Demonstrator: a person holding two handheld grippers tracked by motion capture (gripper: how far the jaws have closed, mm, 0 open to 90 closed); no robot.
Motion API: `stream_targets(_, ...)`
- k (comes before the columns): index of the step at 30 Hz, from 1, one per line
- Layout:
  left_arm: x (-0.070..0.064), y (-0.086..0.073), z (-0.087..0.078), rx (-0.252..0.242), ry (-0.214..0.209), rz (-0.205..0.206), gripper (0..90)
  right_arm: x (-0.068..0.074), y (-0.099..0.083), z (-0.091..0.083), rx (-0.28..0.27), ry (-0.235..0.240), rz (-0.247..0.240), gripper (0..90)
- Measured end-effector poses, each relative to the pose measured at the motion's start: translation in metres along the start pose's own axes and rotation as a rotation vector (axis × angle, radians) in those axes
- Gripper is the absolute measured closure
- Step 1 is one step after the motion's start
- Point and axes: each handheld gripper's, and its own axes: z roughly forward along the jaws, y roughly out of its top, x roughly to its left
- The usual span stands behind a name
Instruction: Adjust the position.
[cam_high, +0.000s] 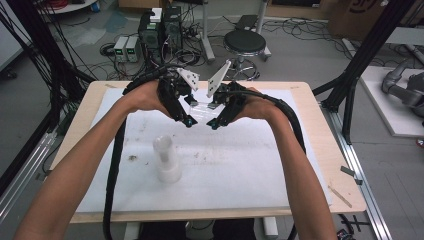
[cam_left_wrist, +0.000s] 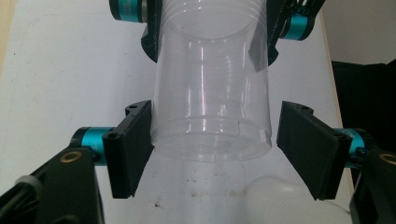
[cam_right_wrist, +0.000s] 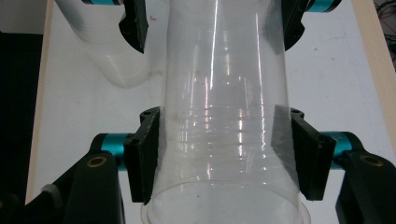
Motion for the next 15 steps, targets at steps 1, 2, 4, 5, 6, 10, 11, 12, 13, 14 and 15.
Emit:
stream_targets(1, 0.0, 0.0, 0.0, 0.0, 0.0, 0.0, 28.4, 0.0, 0.0, 0.0, 0.0, 0.0, 0.0, 36.2)
stream_targets(2, -0.0001, -0.0001, 0.0009, -0.003, -0.004, 0.0, 28.4, 0.0007, -0.0002, 0.0002, 0.006, 0.004, 0.009, 36.3)
stream_targets(4, 0.0005, 0.0002, 0.0019, 0.001, -0.011, 0.006, 30.7, 0.0004, -0.0005, 0.0012, 0.0, 0.003, 0.002, 36.4)
stream_targets(5, 0.0005, 0.0002, 0.0019, 0.001, -0.011, 0.006, 31.5, 0.0004, -0.0005, 0.0012, 0.0, 0.003, 0.002, 36.4)
stream_targets(6, 0.0005, 0.0003, 0.0021, -0.001, -0.012, 0.006, 31.5, 0.0006, -0.0005, 0.0013, -0.002, 0.001, 0.001, 36.5)
stream_targets(10, 0.0004, 0.0008, 0.0037, -0.01, -0.012, 0.007, 32.9, 0.0006, -0.0006, 0.0019, -0.008, 0.003, -0.004, 36.7)
stream_targets(11, 0.0005, 0.0007, 0.0036, -0.009, -0.012, 0.006, 34.0, 0.0006, -0.0006, 0.002, -0.008, 0.003, -0.004, 36.8)
stream_targets(12, 0.0008, 0.0005, 0.0032, -0.008, -0.012, 0.006, 38.6, 0.0008, -0.0007, 0.002, -0.005, 0.007, -0.004, 37.0)
stream_targets(13, 0.0009, -0.0001, 0.003, -0.013, -0.006, 0.001, 38.6, 0.0008, -0.0007, 0.002, -0.005, 0.007, -0.004, 37.0)
stream_targets(14, 0.0011, -0.0008, 0.0028, -0.018, -0.007, 0.0, 40.8, 0.0009, -0.0007, 0.0019, -0.006, 0.008, -0.005, 37.2)
stream_targets(15, 0.0015, -0.0014, 0.0025, -0.022, -0.007, 0.0, 40.9, 0.0008, -0.0006, 0.0018, -0.009, 0.004, -0.008, 37.2)
